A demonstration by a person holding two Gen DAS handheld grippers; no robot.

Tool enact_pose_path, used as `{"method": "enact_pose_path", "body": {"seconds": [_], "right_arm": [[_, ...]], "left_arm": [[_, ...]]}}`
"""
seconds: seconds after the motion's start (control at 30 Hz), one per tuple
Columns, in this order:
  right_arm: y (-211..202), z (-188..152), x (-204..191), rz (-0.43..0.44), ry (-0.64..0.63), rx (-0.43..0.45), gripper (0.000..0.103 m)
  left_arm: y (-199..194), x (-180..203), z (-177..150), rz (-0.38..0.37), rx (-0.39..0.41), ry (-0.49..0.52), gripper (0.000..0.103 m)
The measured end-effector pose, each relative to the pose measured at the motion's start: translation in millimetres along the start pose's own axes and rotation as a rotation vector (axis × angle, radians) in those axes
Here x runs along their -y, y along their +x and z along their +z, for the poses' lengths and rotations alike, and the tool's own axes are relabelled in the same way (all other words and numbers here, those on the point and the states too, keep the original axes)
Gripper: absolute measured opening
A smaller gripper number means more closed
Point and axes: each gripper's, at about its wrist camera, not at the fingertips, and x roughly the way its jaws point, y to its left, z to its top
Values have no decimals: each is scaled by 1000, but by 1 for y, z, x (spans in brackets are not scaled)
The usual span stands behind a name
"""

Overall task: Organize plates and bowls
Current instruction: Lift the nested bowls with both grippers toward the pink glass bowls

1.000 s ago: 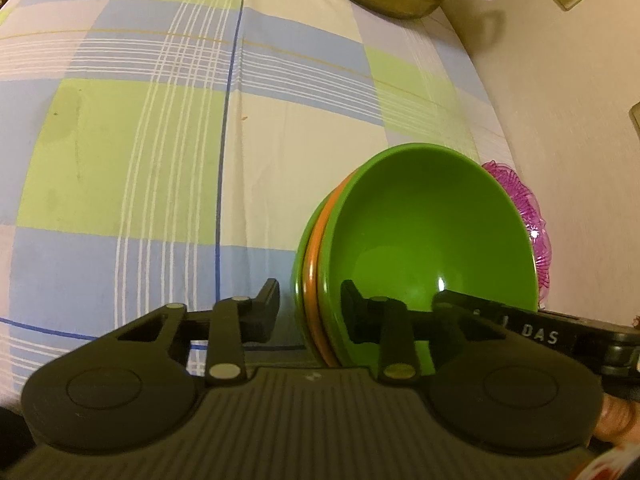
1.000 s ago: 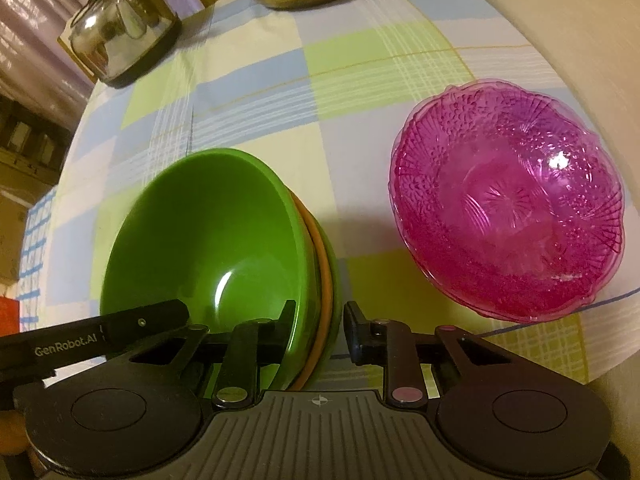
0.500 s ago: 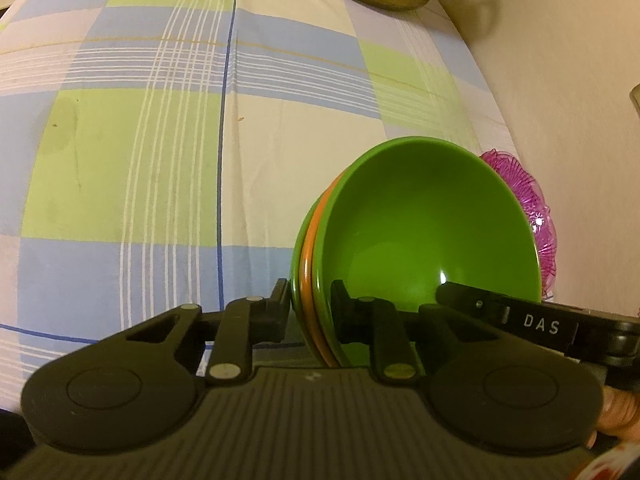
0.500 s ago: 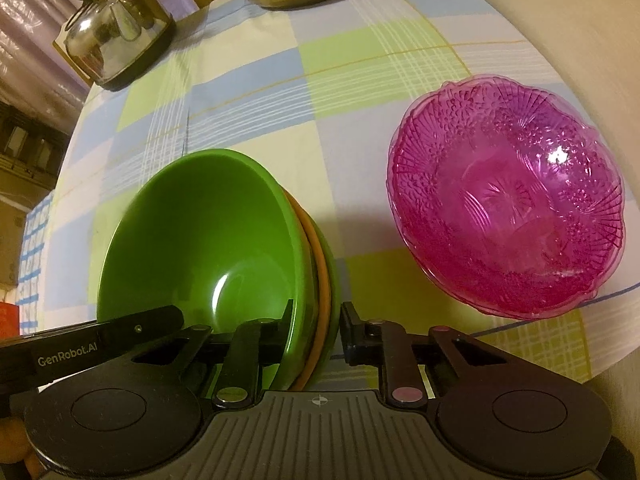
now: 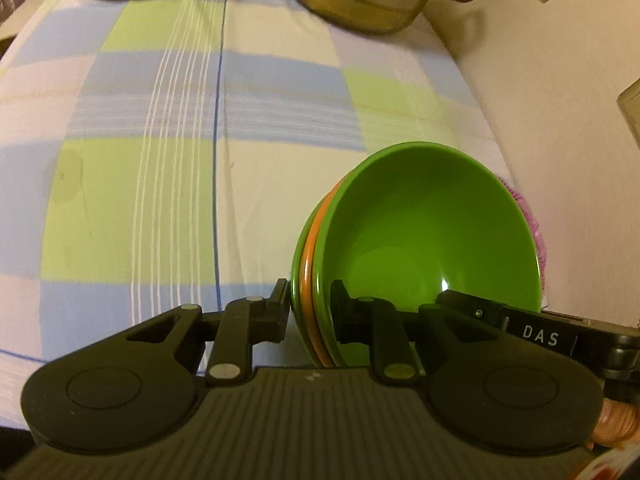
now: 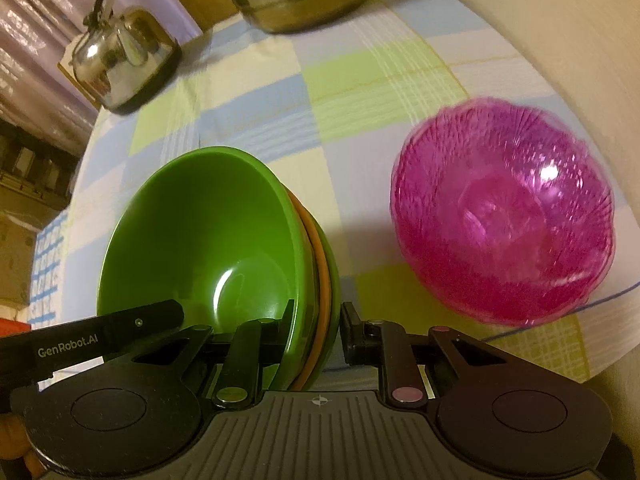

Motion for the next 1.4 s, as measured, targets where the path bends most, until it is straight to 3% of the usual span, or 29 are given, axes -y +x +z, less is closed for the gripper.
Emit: {"method": "enact_pose_path", "body": {"seconds": [0.2,0.47,0.77,1.07,1.4], "right_arm": [[-25,20,8,2,25,55,21],[-68,44,44,-50,59,137,21],[-89,58,101,-116,125,164,20],[-72,61,141,-128,178,121,20],[-48,62,158,-116,211,88,20]], "left_arm": [[-13,31,25,-22,33,41,18],[-6,101,51,-71,46,134,18],[31,159,57,-117,-24,190,18],[68,179,52,-92,-91,215,18],[90,180,52,-58,-112,219,18]]}}
